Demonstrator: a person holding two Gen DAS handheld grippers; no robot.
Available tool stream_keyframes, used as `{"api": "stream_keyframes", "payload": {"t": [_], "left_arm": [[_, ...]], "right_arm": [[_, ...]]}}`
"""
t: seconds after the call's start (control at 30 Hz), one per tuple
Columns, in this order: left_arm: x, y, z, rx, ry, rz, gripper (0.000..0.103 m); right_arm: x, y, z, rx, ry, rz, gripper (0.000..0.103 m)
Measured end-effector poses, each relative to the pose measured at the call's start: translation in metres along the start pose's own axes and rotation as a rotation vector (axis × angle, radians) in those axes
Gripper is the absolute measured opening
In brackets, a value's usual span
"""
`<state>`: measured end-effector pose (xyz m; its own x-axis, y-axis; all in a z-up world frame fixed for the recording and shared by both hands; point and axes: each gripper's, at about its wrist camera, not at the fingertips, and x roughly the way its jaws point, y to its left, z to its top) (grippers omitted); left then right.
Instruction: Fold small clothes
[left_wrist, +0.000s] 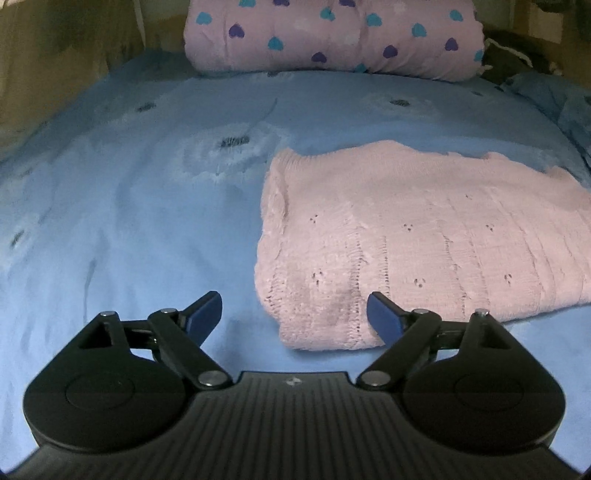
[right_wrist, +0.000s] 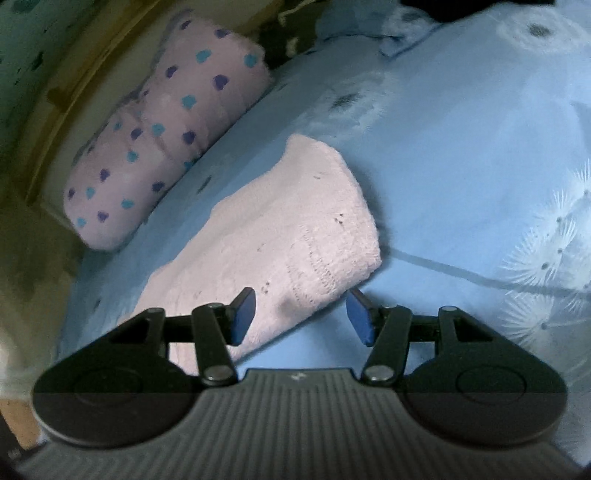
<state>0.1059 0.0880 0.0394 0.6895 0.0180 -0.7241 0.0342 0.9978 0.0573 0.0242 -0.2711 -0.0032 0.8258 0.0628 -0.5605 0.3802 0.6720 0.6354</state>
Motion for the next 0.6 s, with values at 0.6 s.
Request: {"api": "stream_keyframes", "payload": {"t": [0.6], "left_arm": [[0.027,0.0,0.011,-0.068,0.059,-0.026,0.093]], "right_arm": [[0.035,-0.023,0.004,0.194,-0.174,0.057,0.055]]}}
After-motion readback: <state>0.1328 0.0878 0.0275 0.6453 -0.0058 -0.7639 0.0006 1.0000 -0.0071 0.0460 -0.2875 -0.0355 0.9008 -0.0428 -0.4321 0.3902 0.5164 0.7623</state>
